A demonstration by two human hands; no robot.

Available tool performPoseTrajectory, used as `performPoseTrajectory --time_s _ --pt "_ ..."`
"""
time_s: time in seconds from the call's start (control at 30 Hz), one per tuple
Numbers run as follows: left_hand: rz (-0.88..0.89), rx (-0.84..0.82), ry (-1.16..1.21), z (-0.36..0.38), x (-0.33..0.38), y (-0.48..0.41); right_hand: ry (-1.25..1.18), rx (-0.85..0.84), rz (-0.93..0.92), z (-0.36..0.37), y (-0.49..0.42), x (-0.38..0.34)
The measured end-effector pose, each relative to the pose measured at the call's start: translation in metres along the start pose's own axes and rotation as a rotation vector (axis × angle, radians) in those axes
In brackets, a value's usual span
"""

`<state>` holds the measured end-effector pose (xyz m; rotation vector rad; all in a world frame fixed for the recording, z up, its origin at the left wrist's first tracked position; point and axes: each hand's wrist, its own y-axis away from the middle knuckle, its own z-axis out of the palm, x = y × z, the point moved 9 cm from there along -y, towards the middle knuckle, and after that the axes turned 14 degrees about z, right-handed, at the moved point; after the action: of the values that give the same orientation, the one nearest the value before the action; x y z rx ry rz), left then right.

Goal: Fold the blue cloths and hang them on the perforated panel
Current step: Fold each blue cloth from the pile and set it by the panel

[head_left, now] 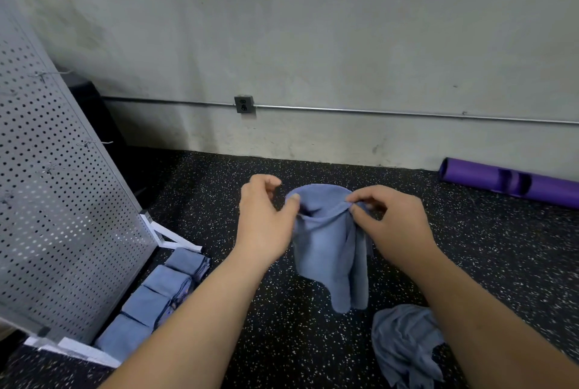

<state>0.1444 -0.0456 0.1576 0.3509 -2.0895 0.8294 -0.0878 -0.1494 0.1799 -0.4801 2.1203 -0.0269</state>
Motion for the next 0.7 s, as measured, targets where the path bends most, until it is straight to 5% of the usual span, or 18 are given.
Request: performPoseTrajectory --time_s 0.1,0.27,0.7 --pt "0.234 -0.246 -0.001 0.022 0.035 0.008 -0.022 -0.055 -0.039 0.004 0.002 -0.007" --pt "0.327 -0.454 0.012 0.048 0.055 0.026 -0.052 -0.129 -0.077 0.009 0.009 -0.020" --pt "0.263 -0.326 0.039 0.032 0.044 0.011 -0.023 -0.345 0.012 0.035 0.015 0.007"
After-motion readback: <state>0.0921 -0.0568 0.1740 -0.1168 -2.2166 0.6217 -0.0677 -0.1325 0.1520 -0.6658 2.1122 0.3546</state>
